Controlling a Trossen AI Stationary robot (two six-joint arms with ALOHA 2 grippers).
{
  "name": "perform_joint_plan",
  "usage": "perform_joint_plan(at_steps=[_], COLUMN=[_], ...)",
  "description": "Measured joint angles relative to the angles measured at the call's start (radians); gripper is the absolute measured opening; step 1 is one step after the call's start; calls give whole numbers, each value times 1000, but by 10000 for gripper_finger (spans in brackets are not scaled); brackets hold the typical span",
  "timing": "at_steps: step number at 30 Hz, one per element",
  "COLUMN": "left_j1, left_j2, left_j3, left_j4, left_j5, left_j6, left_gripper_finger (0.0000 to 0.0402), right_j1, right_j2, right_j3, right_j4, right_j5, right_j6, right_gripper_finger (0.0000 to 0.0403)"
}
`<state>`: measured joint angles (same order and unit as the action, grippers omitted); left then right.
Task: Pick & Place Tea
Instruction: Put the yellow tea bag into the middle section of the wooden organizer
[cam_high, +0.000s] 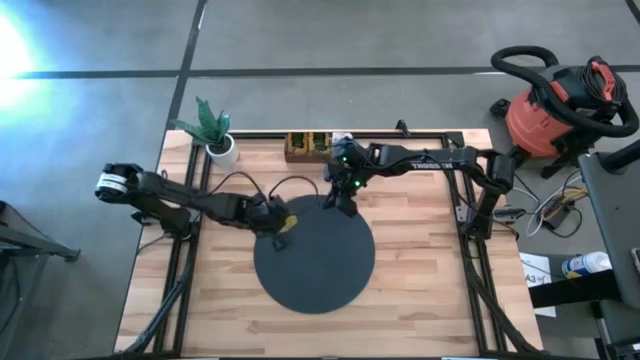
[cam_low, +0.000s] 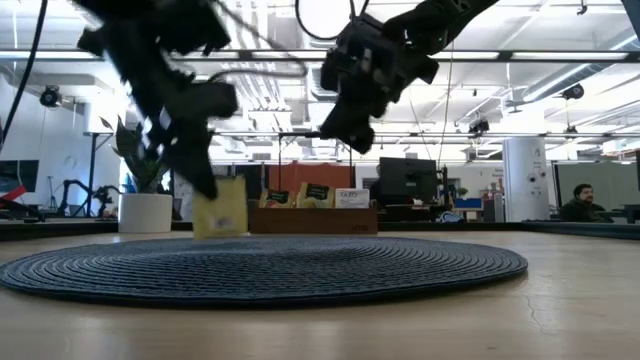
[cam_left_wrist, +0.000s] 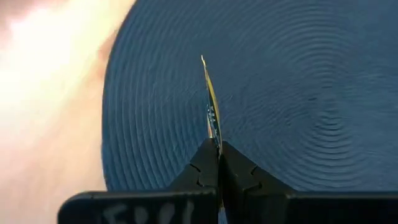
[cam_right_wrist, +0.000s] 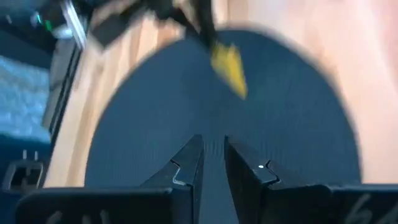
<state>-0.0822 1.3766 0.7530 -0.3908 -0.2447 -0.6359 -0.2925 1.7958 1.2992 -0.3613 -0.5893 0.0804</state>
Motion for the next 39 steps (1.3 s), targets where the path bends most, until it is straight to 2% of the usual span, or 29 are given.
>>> perform_joint_plan(at_steps=[3, 7, 15, 22, 26, 30, 35, 39], left_j1=[-5, -15, -11, -9, -3, 7, 10, 10], left_j2=[-3, -28, -129, -187, -214, -234, -239, -238], left_j3=[-61, -64, 36, 70, 83, 86, 86, 86], left_j4=[46, 42, 8, -17, -16, -22, -56, -62], left_j5=[-7, -7, -145, -240, -289, -304, -308, -308], left_j6=[-80, -99, -45, -47, -44, -42, -52, -61], left_gripper_finger=[0, 0, 0, 0, 0, 0, 0, 0], right_j1=[7, 14, 32, 58, 84, 111, 125, 122], right_j2=[0, 6, 85, 128, 214, 330, 420, 445], right_j3=[-5, -55, -197, -235, -170, -22, 153, 227], right_j4=[-114, -198, -105, 33, 140, 158, 53, -52], right_j5=[40, 118, 120, 100, 74, 20, 25, 45], right_j6=[-49, -112, -63, -21, 32, 66, 34, -7], right_gripper_finger=[63, 63, 63, 63, 63, 63, 63, 63])
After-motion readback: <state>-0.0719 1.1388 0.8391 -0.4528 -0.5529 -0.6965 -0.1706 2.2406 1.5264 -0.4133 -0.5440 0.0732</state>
